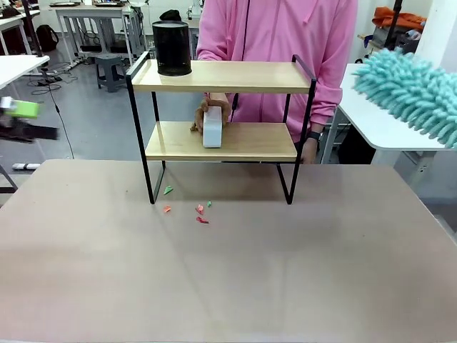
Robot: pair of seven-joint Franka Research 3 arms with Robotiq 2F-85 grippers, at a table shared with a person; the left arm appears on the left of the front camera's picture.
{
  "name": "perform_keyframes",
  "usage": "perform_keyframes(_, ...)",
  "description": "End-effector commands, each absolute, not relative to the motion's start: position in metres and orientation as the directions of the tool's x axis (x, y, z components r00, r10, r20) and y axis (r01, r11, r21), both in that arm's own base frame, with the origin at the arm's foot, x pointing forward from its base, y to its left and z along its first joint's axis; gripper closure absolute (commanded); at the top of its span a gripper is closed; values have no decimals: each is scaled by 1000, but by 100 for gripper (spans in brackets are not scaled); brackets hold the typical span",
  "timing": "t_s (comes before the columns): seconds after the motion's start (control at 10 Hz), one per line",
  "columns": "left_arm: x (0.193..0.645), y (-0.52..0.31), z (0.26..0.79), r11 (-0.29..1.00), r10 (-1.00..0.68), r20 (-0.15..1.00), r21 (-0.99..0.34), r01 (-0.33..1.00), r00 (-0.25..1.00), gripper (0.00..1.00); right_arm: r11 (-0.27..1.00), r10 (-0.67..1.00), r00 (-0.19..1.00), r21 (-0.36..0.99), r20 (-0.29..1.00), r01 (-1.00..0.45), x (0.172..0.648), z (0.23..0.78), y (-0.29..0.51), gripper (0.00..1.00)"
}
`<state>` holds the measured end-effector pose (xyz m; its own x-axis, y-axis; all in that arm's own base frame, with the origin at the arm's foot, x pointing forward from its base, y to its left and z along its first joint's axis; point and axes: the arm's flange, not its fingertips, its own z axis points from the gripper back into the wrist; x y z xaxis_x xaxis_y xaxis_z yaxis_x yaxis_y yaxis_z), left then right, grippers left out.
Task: Clean the shelf.
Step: Hand the Duster back to the human.
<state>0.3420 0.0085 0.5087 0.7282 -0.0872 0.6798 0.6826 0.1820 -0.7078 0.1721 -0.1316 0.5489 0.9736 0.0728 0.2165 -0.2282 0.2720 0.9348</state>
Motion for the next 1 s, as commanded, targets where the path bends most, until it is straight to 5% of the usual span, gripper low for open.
perform_keyframes(0.0,349,-39,505,36,-189,637,-756,653,747,0,272,468,839,858,277,-435,155,558,-74,89)
perform_keyframes(0.2,341,-82,490,-13,-214,598,-793,610,773,0,172,695,666,838,269,-519,142,541,-15,89)
perform_keyframes(0.3,341,-79,498,0,-237,641,-751,660,730,0,259,481,837,870,261,-420,151,556,-36,89)
perform_keyframes(0.6,342,-80,495,-2,-239,636,-756,655,733,0,251,494,828,868,265,-428,148,553,-33,89)
perform_keyframes(0.9,355,-121,491,-76,-281,662,-737,671,695,0,282,623,758,849,193,-447,221,571,7,89)
